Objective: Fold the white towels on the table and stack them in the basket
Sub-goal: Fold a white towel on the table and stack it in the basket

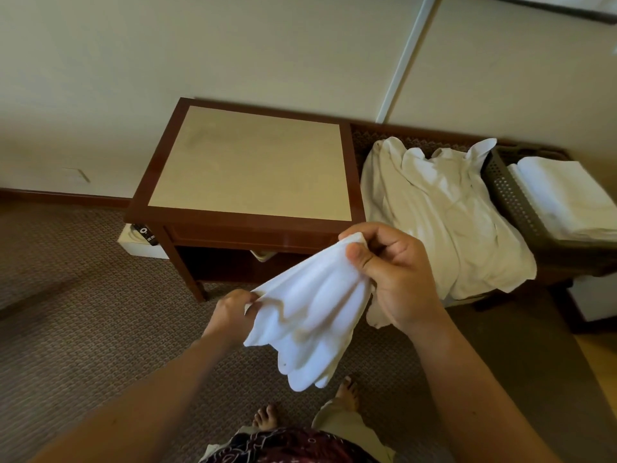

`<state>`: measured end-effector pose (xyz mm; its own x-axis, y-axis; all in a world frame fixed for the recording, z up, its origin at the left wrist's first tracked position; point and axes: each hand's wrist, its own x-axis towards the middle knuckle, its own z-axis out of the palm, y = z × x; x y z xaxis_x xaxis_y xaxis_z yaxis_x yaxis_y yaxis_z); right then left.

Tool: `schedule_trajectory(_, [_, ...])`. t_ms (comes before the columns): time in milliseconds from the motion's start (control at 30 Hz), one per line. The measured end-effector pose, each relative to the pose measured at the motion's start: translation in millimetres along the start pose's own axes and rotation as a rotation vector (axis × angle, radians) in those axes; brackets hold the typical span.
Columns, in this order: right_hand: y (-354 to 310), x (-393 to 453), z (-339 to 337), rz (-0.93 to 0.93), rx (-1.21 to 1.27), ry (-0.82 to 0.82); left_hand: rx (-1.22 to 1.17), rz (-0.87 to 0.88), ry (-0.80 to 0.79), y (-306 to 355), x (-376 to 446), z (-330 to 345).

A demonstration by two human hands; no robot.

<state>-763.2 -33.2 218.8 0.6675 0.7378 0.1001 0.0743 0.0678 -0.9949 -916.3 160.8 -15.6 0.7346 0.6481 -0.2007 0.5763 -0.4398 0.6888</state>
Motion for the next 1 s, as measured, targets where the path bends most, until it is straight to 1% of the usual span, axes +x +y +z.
schedule_trajectory(33, [0.9,2.0,-3.2,-0.013,-0.053,0.052,0.017,0.014,-0.013,2.7,-0.7,-2.8])
schedule_trajectory(67, [2.9,4.6,-7.3,-0.027,-0.155,0.119,0.012,0.037,0.002,5.3,-1.3,-6.9])
schedule_trajectory(133, [9.5,8.6,-17.8,-0.031,-0.435,0.241,-0.021,0.115,0.056,14.8,-3.7,-17.0])
schedule_trajectory(167, [12.9,9.5,-22.6,-0.032,-0.557,0.258,-0.034,0.167,0.059,22.3,-4.7,-22.3])
schedule_trajectory(200, [16.9,9.2,-25.6,-0.038,-0.639,0.236,-0.037,0.224,0.038,32.5,-5.5,-27.7])
schedule_trajectory(233, [21.3,8.3,-26.8,-0.045,-0.688,0.168,-0.034,0.271,-0.011,45.8,-6.6,-33.2])
schedule_trajectory(267, [26.3,7.6,-25.3,-0.036,-0.74,0.046,-0.039,0.319,-0.066,59.7,-7.2,-37.8])
schedule_trajectory(367, [50.3,9.1,-9.8,0.074,-0.949,-0.466,-0.122,0.455,-0.19,103.6,-9.6,-51.0])
schedule_trajectory(400, [60.4,9.6,-3.8,0.12,-0.973,-0.557,-0.162,0.487,-0.211,116.4,-11.4,-55.6])
schedule_trajectory(433, [67.5,10.0,1.3,0.154,-0.945,-0.572,-0.204,0.497,-0.229,126.3,-13.0,-60.1])
schedule_trajectory(467, [73.2,11.4,3.4,0.178,-0.873,-0.523,-0.265,0.486,-0.25,132.5,-14.4,-64.6])
schedule_trajectory(567, [83.8,13.5,0.0,0.168,-0.736,-0.295,-0.428,0.366,-0.272,126.7,-16.8,-69.8])
schedule_trajectory(600, [83.9,12.9,-0.7,0.151,-0.693,-0.256,-0.463,0.31,-0.251,118.7,-17.6,-68.7])
schedule_trajectory(667, [80.0,11.4,-0.8,0.124,-0.595,-0.222,-0.479,0.179,-0.142,100.1,-18.2,-61.3])
schedule_trajectory(700, [76.8,9.8,-0.4,0.123,-0.55,-0.225,-0.451,0.116,-0.066,90.9,-18.8,-56.3])
schedule_trajectory(767, [69.8,8.0,-0.9,0.125,-0.47,-0.229,-0.305,0.003,0.094,72.9,-18.1,-46.2])
schedule_trajectory(833, [63.4,8.0,-3.7,0.108,-0.414,-0.226,-0.203,-0.147,0.17,54.4,-17.4,-36.5])
schedule_trajectory(900, [58.6,9.7,-6.8,0.084,-0.378,-0.21,-0.222,-0.403,0.152,31.2,-15.1,-26.4])
schedule_trajectory(967, [55.9,11.7,-8.8,0.078,-0.393,-0.195,-0.336,-0.655,0.026,10.0,-13.5,-14.0])
schedule_trajectory(1000, [55.4,12.3,-10.1,0.081,-0.423,-0.187,-0.446,-0.742,-0.042,5.6,-13.5,-9.2])
